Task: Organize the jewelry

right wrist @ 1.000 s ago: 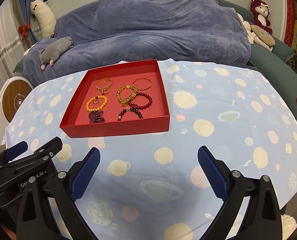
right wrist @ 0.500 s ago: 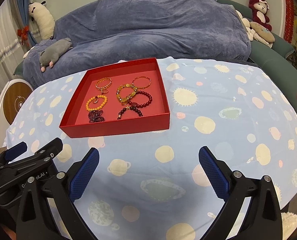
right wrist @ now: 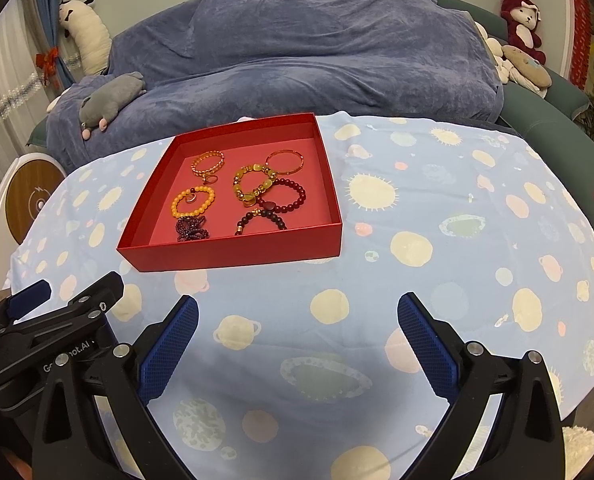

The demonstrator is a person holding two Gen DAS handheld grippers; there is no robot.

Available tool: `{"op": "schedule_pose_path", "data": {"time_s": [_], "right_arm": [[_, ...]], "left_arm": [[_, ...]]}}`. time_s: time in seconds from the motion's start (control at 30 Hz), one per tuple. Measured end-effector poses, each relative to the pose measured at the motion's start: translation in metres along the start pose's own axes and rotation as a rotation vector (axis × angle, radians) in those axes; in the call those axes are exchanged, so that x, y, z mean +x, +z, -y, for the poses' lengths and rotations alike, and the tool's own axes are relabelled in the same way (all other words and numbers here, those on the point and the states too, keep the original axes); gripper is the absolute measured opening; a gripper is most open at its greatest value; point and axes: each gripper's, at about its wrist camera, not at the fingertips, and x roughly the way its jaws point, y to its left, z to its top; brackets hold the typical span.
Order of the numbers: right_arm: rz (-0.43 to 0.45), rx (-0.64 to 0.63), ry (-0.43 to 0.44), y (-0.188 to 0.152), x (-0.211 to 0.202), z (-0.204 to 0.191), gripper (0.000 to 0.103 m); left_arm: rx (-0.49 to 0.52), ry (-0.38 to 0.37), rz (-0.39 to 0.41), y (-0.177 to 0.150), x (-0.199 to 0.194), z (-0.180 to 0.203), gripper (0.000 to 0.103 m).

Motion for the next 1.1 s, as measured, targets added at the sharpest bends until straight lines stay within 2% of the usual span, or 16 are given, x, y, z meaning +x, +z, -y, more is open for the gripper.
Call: {"op": "schedule_pose_path", "data": {"time_s": [1.1], "right_arm": [[0.001,-0.001,-0.001,0.0014,0.0003,-0.0012,0.096]], "left_arm": [[0.004,0.006,-0.003,0.0013,0.0,-0.0023,0.096]]}}
